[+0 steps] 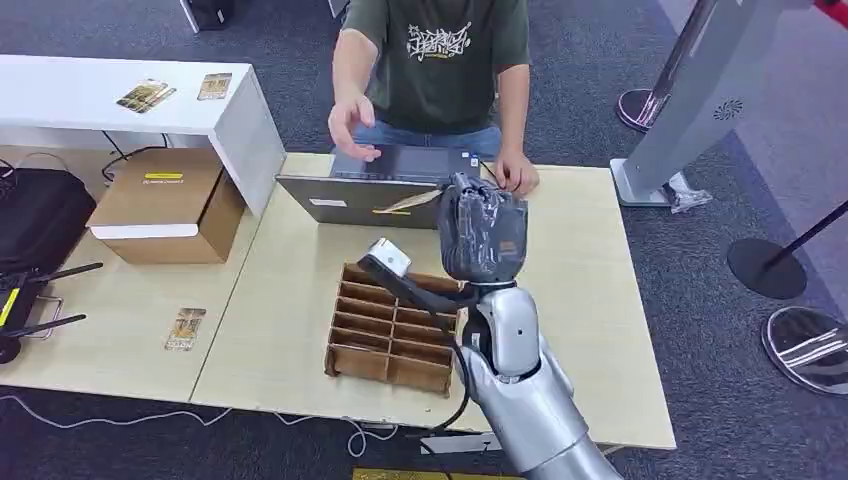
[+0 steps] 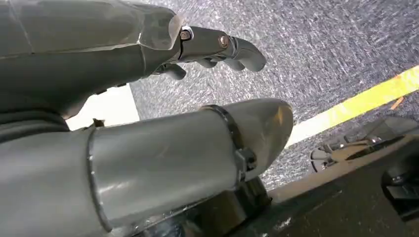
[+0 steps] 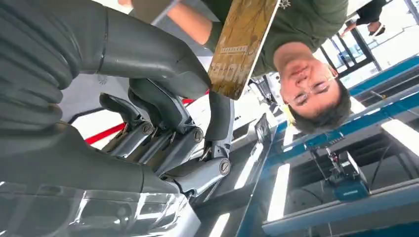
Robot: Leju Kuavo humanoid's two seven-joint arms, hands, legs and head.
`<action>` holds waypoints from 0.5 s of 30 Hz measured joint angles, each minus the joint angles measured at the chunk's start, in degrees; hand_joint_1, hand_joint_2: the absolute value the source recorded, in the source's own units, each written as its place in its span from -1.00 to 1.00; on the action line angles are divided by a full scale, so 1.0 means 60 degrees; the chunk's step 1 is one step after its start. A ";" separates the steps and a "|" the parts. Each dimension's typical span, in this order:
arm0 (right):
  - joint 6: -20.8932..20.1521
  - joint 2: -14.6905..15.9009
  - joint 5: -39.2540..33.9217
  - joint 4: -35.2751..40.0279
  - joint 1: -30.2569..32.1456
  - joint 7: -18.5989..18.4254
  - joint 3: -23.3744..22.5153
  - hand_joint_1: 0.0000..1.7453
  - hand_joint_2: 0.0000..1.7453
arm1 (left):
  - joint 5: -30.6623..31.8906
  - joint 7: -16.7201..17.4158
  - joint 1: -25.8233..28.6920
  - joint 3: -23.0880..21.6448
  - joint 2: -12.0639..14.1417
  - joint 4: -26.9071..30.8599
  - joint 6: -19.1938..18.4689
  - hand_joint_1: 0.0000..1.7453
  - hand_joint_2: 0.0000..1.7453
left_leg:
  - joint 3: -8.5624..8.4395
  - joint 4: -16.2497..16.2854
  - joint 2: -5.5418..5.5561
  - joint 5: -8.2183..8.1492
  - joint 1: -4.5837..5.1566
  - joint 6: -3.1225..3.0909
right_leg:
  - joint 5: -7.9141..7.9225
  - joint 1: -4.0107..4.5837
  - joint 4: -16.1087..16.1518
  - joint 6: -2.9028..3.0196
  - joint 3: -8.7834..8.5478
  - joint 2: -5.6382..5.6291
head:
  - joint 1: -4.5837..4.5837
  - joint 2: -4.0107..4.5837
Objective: Pass the card to the sensor for recognition and then transmit it.
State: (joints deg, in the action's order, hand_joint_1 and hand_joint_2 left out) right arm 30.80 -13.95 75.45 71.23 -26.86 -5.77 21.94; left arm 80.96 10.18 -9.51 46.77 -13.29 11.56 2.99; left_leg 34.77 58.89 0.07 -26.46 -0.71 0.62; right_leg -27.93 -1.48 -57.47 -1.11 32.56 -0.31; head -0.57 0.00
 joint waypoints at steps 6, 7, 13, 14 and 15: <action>0.0190 -0.0240 -0.0153 -0.1531 -0.1313 -0.0106 -0.0324 1.00 1.00 | 0.0258 0.0037 -0.0091 -0.0276 0.0011 0.0000 -0.0186 -1.00 -1.00 | -0.0001 0.0000 0.0000 0.0004 0.0001 0.0003 | 0.0004 0.0000 -0.0001 0.0003 0.0001 -0.0003 | 0.0004 0.0000; 0.0222 -0.0277 -0.0178 -0.1849 -0.1548 -0.0113 -0.0393 1.00 1.00 | 0.0280 0.0077 -0.0118 -0.0324 0.0011 0.0000 -0.0193 -1.00 -1.00 | 0.0000 0.0001 0.0001 0.0008 0.0000 -0.0002 | 0.0004 0.0000 -0.0001 0.0003 -0.0001 0.0002 | 0.0007 0.0000; 0.0437 -0.0510 -0.0164 -0.3360 -0.2731 -0.0138 -0.0608 1.00 1.00 | 0.0401 0.0102 -0.0177 -0.0480 0.0015 0.0000 -0.0295 -1.00 -1.00 | 0.0000 0.0002 0.0002 0.0010 0.0000 0.0001 | 0.0006 0.0000 -0.0003 0.0003 0.0000 0.0000 | 0.0007 0.0000; 0.0462 -0.0553 -0.0175 -0.3597 -0.2912 -0.0138 -0.0648 1.00 1.00 | 0.0412 0.0106 -0.0187 -0.0506 0.0015 0.0000 -0.0295 -1.00 -1.00 | 0.0001 0.0002 0.0003 0.0010 0.0000 0.0001 | 0.0006 0.0000 -0.0003 0.0003 0.0001 0.0002 | 0.0004 0.0000; 0.0492 -0.0586 -0.0186 -0.3800 -0.3093 -0.0131 -0.0681 1.00 1.00 | 0.0422 0.0106 -0.0195 -0.0532 0.0015 0.0000 -0.0298 -1.00 -1.00 | 0.0001 0.0002 0.0003 0.0010 0.0000 0.0001 | 0.0006 0.0000 -0.0003 0.0003 0.0001 0.0002 | 0.0004 0.0000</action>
State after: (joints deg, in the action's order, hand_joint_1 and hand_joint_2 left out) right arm 33.75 -17.46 74.34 48.43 -45.42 -6.56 17.86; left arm 83.49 10.82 -10.68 43.58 -13.20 11.56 1.20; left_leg 34.78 58.91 0.08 -26.40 -0.71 0.63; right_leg -27.89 -1.48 -57.49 -1.09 32.56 -0.30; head -0.55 0.00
